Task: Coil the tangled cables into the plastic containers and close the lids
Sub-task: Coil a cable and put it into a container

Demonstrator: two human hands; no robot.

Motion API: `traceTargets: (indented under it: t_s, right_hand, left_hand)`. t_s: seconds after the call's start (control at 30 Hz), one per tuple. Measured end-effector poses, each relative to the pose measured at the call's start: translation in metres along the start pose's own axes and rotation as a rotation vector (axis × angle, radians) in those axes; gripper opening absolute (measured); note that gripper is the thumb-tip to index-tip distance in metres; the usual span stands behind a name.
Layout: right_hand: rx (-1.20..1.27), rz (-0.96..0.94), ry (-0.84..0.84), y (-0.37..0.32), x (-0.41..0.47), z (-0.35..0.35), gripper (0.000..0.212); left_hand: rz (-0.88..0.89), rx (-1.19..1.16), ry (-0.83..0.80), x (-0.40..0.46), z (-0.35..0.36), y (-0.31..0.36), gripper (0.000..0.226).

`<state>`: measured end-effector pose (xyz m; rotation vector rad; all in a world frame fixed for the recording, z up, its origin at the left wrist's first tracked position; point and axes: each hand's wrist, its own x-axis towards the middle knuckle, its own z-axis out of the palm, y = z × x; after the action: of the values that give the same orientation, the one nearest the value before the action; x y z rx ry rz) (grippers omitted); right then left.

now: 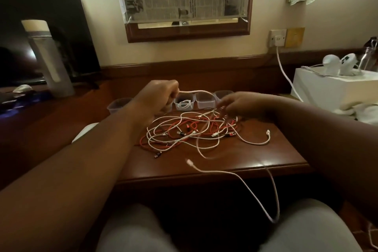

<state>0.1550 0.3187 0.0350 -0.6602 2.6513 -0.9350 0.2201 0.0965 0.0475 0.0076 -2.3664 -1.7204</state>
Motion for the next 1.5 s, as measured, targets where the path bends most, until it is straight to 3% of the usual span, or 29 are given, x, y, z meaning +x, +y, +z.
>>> traceTargets:
  t_s: [0.13, 0.3, 0.37, 0.5, 0.57, 0.63, 0.7, 0.9, 0.97, 1.0, 1.1, 1.17, 1.27, 1.37, 1.43, 1.5]
  right_hand:
    - [0.253, -0.157, 0.435, -0.014, 0.003, 0.003, 0.014]
    - [0.143, -0.232, 0.488, -0.017, 0.01, 0.008, 0.021]
    - [0.229, -0.278, 0.584, -0.011, 0.014, 0.014, 0.026]
    - [0.393, -0.437, 0.745, -0.003, 0.015, 0.029, 0.009]
    - [0.419, -0.409, 0.549, -0.006, 0.019, 0.037, 0.014]
    - [0.455, -0.271, 0.219, -0.015, 0.027, 0.043, 0.021]
    - [0.514, -0.156, 0.025, -0.019, 0.04, 0.049, 0.029]
    - [0.462, -0.116, 0.006, -0.008, 0.084, 0.058, 0.023]
    - [0.651, -0.032, -0.13, -0.004, 0.099, 0.056, 0.028]
    - [0.811, 0.012, -0.282, -0.001, 0.108, 0.055, 0.029]
    - [1.266, 0.021, -0.685, 0.01, 0.135, 0.053, 0.035]
    - [1.425, -0.057, -0.748, 0.013, 0.151, 0.054, 0.038]
    - [1.543, -0.087, -0.48, 0.008, 0.172, 0.053, 0.035]
    - [1.51, -0.163, -0.119, 0.006, 0.189, 0.05, 0.031]
    - [1.199, -0.227, 0.104, 0.012, 0.202, 0.045, 0.029]
    - [0.521, -0.353, 0.289, 0.022, 0.21, 0.041, 0.025]
  left_hand:
    - [0.059, -0.068, -0.038, 0.004, 0.004, 0.017, 0.026]
    - [0.122, -0.058, -0.034, 0.012, 0.014, 0.028, 0.029]
    - [0.147, -0.036, 0.006, 0.017, 0.018, 0.024, 0.027]
    - [0.047, -0.2, 0.055, 0.025, 0.035, 0.009, 0.024]
    - [-0.083, -0.326, 0.07, 0.027, 0.044, 0.003, 0.019]
    - [-0.205, -0.413, 0.042, 0.034, 0.052, -0.004, 0.017]
    - [-0.26, -0.441, 0.015, 0.04, 0.058, -0.01, 0.017]
    - [-0.311, -0.384, -0.001, 0.075, 0.066, -0.037, 0.018]
    - [-0.34, -0.319, -0.021, 0.091, 0.064, -0.049, 0.026]
    - [-0.354, -0.322, -0.034, 0.097, 0.062, -0.055, 0.035]
    - [-0.379, -0.53, -0.09, 0.118, 0.057, -0.075, 0.058]
    - [-0.383, -0.721, -0.152, 0.128, 0.057, -0.087, 0.054]
    - [-0.394, -0.895, -0.143, 0.143, 0.064, -0.106, 0.028]
    - [-0.414, -0.687, -0.103, 0.152, 0.067, -0.129, 0.025]
    - [-0.439, -0.593, -0.181, 0.152, 0.065, -0.137, 0.021]
    - [-0.409, -0.48, -0.239, 0.148, 0.057, -0.139, 0.02]
